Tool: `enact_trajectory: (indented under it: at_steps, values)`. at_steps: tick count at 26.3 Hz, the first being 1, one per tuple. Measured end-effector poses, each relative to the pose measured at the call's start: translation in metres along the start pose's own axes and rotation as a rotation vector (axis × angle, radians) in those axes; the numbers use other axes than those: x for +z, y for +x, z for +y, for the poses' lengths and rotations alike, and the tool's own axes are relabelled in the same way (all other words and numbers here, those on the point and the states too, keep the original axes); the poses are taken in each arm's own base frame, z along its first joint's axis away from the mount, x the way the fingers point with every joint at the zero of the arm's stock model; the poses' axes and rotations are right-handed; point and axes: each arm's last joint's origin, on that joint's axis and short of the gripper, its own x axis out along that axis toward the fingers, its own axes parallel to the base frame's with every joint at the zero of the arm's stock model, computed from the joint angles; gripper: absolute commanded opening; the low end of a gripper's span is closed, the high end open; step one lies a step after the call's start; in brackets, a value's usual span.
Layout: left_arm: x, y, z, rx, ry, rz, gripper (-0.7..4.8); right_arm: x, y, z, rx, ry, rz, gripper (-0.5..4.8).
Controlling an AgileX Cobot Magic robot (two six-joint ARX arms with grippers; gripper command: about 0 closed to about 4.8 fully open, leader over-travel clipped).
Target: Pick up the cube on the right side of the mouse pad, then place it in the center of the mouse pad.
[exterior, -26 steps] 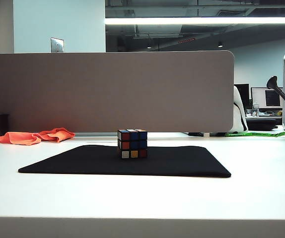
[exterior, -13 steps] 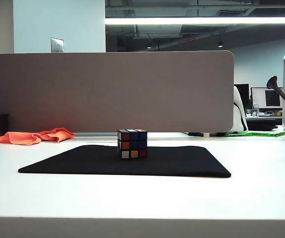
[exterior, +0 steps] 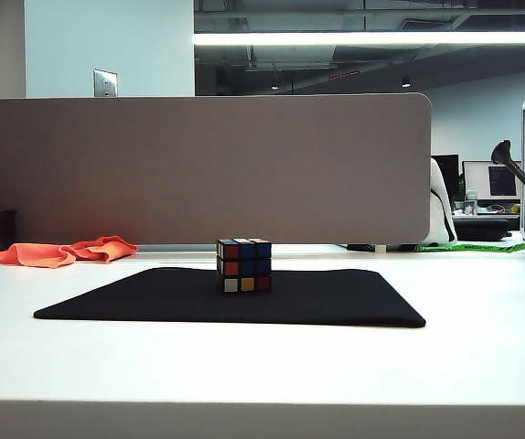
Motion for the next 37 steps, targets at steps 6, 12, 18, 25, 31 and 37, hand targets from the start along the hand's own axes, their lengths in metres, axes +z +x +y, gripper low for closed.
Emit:
enact_trajectory:
  at_steps: [6, 12, 18, 25, 31, 37]
  values:
    - [-0.0010, 0.0000, 0.0000, 0.000, -0.002, 0.010, -0.05, -0.0001, 0.0000, 0.0000, 0.000, 0.000, 0.001, -0.05]
    - [-0.0014, 0.0000, 0.0000, 0.000, -0.002, 0.015, -0.05, -0.0001, 0.0000, 0.0000, 0.000, 0.000, 0.001, -0.05]
    - [-0.0014, 0.0000, 0.0000, 0.000, -0.002, 0.015, -0.05, -0.0001, 0.0000, 0.0000, 0.000, 0.000, 0.002, -0.05]
    - [-0.0014, 0.0000, 0.0000, 0.000, -0.002, 0.015, -0.06, -0.0001, 0.0000, 0.0000, 0.000, 0.000, 0.002, -0.05]
    - [-0.0014, 0.0000, 0.0000, 0.000, -0.002, 0.014, -0.05, -0.0001, 0.0000, 0.0000, 0.000, 0.000, 0.002, -0.05]
    - [-0.0014, 0.0000, 0.0000, 0.000, -0.002, 0.014, -0.05, -0.0002, 0.0000, 0.0000, 0.000, 0.000, 0.002, -0.05]
